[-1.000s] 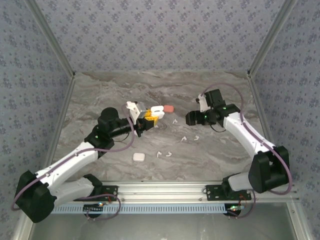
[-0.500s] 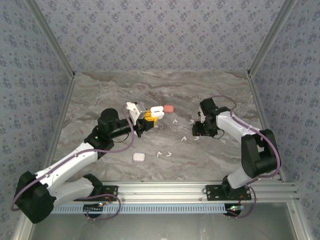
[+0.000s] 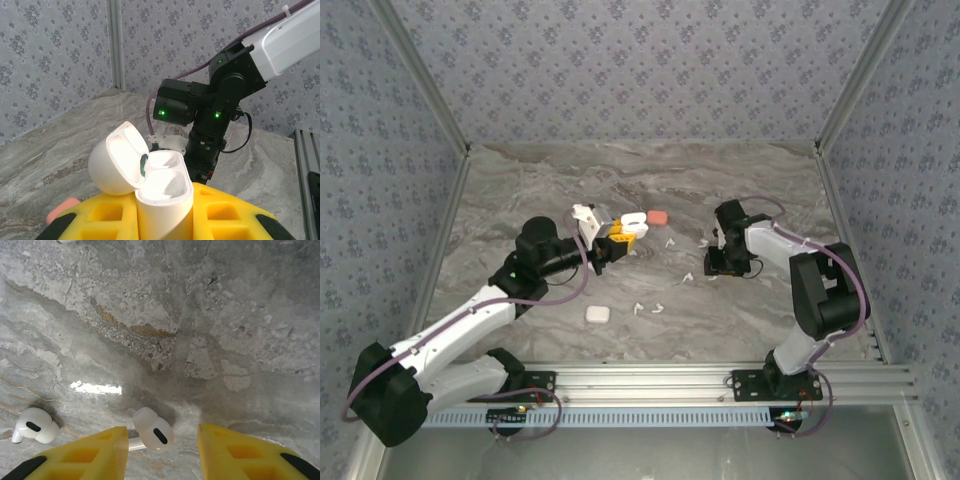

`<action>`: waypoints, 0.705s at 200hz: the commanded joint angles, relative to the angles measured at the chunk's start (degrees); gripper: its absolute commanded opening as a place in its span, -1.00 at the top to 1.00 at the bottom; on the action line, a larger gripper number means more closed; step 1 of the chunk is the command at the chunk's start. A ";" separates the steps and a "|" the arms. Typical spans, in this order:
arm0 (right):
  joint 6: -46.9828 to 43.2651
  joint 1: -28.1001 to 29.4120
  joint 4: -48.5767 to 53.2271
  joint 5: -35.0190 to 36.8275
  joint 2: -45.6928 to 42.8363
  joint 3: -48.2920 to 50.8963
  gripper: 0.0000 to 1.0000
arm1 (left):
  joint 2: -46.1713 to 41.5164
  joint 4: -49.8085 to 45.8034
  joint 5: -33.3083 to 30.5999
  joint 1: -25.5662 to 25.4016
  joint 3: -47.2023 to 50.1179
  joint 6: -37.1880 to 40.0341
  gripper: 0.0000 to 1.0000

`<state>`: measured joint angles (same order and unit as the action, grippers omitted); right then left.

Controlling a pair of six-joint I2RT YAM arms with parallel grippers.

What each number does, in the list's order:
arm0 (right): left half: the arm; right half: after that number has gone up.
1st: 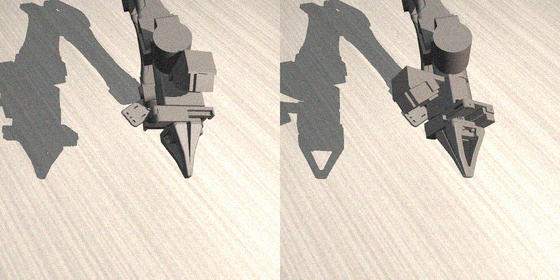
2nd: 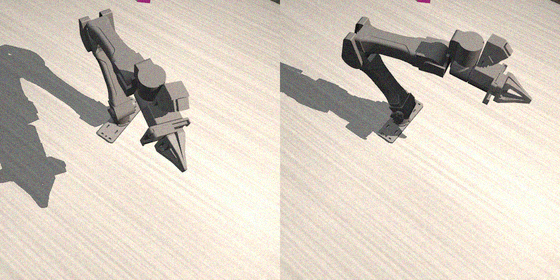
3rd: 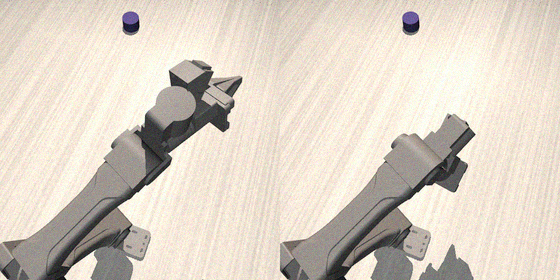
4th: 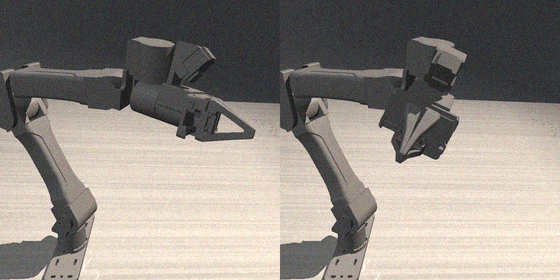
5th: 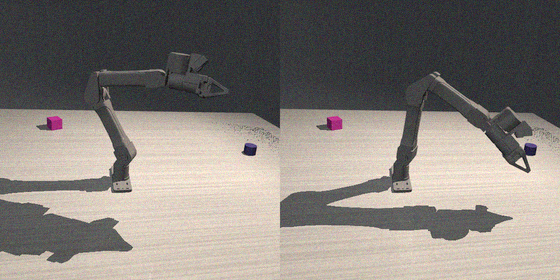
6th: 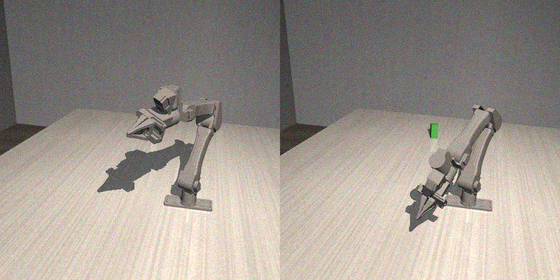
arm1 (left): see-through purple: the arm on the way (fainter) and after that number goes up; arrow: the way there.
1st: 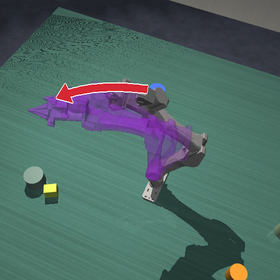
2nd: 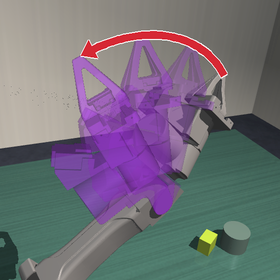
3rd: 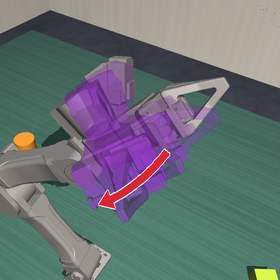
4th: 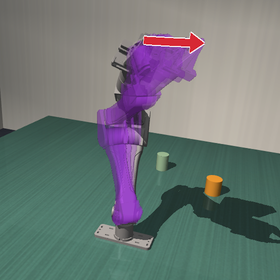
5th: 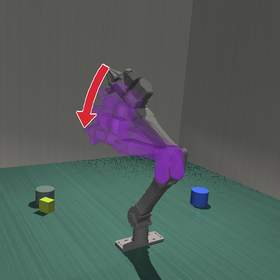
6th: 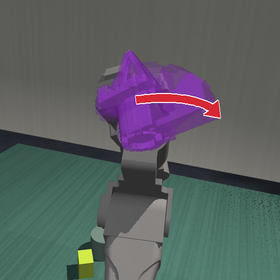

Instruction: Insert wireless bluetooth earbuds into charging case

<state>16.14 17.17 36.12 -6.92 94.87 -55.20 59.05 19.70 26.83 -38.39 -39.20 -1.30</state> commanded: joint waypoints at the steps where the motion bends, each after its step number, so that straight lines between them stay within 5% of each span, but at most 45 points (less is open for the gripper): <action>1: 1.17 0.32 -0.16 -0.82 1.32 -0.08 0.19 | 0.28 1.19 -0.61 -0.50 -1.14 0.73 1.00; 84: -0.01 1.19 -0.25 -0.21 2.86 -0.74 0.42 | 0.37 0.88 -0.73 -0.63 -1.36 0.78 1.00; 141: -5.00 2.43 -0.76 3.92 -4.66 -0.75 0.51 | 0.67 1.37 -0.69 -0.63 -1.21 0.31 1.00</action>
<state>14.52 18.90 35.57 -5.39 95.37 -55.37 59.42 19.51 26.09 -38.46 -39.20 -1.30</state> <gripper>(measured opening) 0.250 0.213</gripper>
